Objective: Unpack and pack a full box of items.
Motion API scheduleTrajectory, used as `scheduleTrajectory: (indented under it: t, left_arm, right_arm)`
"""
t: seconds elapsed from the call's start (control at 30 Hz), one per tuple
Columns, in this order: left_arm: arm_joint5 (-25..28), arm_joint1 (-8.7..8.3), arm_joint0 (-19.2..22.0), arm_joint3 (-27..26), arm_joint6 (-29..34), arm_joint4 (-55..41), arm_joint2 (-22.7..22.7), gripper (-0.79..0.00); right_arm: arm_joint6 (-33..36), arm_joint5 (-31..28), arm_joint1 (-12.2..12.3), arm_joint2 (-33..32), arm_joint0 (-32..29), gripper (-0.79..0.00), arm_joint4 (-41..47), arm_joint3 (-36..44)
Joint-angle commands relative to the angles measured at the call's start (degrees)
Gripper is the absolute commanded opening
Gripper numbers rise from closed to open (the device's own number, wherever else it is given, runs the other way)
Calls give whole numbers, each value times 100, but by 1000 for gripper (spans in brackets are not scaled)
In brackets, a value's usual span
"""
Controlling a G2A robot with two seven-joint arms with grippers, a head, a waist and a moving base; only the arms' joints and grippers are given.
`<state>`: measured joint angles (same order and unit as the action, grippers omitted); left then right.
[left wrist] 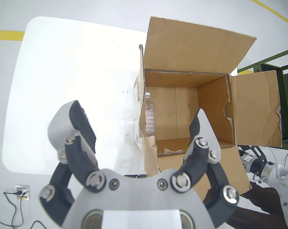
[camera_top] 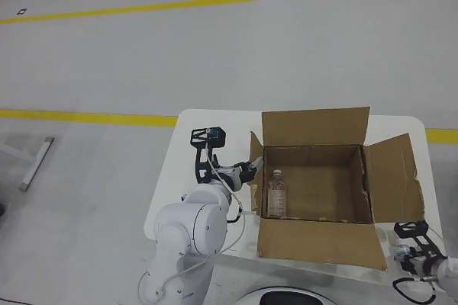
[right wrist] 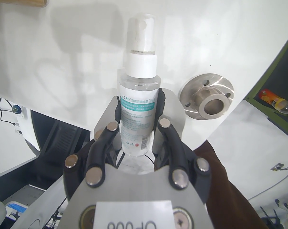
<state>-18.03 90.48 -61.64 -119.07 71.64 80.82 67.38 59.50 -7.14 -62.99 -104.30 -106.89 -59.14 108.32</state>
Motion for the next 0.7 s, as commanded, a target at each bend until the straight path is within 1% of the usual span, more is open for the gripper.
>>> scheduleTrajectory:
  t: [0.0,0.1,0.2,0.37,0.5,0.67]
  left_arm:
    - [0,0,0,0,0,0,0,0]
    - [0,0,0,0,0,0,0,0]
    - [0,0,0,0,0,0,0,0]
    - [0,0,0,0,0,0,0,0]
    - [0,0,0,0,0,0,0,0]
    - [0,0,0,0,0,0,0,0]
  right_arm:
    - [-26,21,3,-117,-22,-785,147,32]
    - [-123,117,0,-392,-66,-785,546,109]
    - [-185,91,-6,-747,-131,-785,1240,198]
    - [-151,-267,-17,-1408,-202,-785,3089,215]
    - [-150,-594,-20,-1909,-288,-785,4394,138]
    - [-107,-800,-16,-2392,-376,-785,5608,-30]
